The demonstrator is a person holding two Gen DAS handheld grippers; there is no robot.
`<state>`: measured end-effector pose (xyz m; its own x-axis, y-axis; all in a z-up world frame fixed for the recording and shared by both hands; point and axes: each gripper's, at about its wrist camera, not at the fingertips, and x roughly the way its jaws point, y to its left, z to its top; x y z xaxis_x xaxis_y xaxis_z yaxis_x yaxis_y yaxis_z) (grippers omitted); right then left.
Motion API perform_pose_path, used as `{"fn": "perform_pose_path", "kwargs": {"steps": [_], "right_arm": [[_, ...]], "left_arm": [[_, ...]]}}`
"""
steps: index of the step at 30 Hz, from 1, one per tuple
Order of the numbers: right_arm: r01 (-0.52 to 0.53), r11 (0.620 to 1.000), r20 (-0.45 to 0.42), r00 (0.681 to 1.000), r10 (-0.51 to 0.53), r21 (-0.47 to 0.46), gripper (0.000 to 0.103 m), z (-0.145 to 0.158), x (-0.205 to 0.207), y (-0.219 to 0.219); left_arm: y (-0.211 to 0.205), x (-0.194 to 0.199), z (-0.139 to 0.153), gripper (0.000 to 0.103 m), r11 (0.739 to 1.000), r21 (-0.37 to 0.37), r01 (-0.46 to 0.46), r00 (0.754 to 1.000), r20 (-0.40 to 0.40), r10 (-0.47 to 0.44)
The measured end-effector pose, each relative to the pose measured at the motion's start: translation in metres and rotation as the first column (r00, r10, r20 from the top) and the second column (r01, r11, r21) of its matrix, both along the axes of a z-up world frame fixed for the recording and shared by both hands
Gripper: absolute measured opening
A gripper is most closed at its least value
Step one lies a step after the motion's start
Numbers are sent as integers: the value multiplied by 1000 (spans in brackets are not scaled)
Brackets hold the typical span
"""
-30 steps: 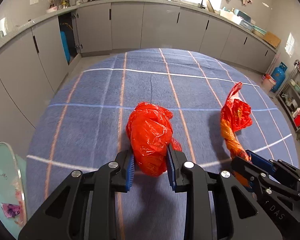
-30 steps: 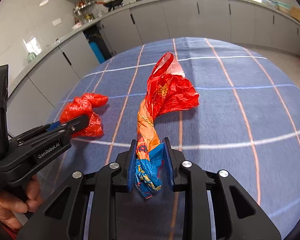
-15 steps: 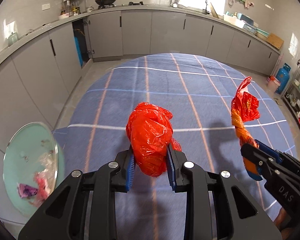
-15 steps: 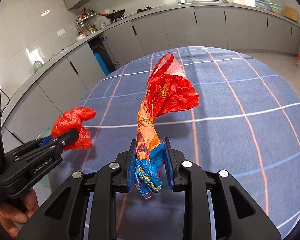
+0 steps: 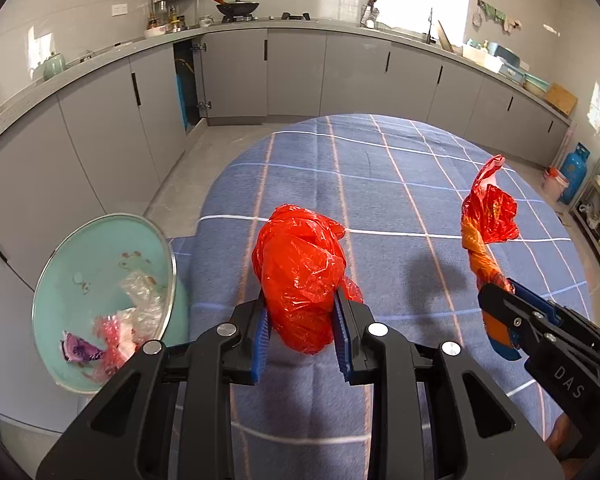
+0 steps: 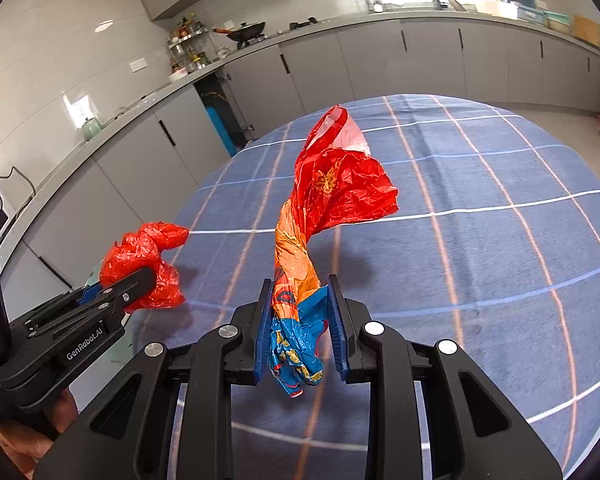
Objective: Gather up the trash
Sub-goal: 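Carry the red bag and blue-orange wrapper over the teal bucket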
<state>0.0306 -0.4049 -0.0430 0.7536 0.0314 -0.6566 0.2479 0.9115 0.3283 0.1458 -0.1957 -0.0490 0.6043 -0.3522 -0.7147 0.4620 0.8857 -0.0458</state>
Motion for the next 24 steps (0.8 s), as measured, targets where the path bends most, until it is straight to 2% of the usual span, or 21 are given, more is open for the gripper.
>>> {"fn": "perform_pose_path", "kwargs": {"steps": [24], "right_arm": [[-155,987,30,987,157,-38,27,15,10,78]], "left_arm": [[76,-8,13,27,990,-54,-129,992,8,129]]}}
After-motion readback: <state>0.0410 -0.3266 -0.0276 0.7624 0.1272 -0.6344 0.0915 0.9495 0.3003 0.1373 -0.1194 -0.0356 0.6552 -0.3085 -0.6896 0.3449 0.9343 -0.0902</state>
